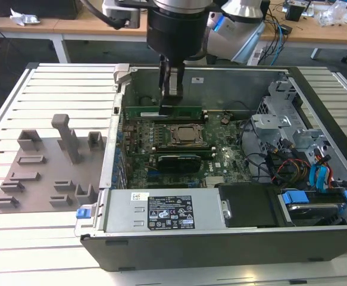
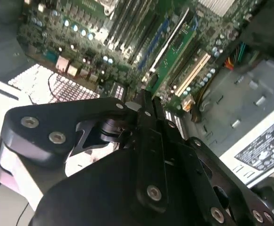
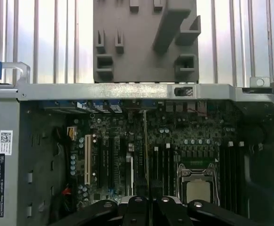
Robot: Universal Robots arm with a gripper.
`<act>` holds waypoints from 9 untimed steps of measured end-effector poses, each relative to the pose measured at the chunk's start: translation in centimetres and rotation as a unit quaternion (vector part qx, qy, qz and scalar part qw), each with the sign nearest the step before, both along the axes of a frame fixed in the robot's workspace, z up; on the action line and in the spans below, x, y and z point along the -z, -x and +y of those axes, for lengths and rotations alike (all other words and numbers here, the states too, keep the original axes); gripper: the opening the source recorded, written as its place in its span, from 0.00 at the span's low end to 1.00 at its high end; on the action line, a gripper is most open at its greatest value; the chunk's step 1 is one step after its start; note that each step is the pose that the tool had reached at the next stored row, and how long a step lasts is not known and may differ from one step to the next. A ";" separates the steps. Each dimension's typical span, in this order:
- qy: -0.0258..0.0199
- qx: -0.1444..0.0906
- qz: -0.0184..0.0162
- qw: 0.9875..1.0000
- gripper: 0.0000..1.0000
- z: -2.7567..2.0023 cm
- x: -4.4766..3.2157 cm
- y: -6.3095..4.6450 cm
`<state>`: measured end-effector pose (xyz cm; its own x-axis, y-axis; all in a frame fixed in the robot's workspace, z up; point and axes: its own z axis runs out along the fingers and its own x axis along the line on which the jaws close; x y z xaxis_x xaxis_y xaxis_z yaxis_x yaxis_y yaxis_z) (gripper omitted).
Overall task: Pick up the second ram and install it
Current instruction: 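Pick up the second ram and move it above second insertion slot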
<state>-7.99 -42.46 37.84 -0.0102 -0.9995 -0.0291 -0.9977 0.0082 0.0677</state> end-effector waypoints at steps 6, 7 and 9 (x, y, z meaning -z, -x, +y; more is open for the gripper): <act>-0.001 0.000 0.003 1.000 0.13 0.66 1.24 -3.3; -0.001 0.000 0.003 1.000 0.13 0.78 1.56 -4.0; -0.001 0.000 0.004 1.000 0.13 1.00 2.29 -5.1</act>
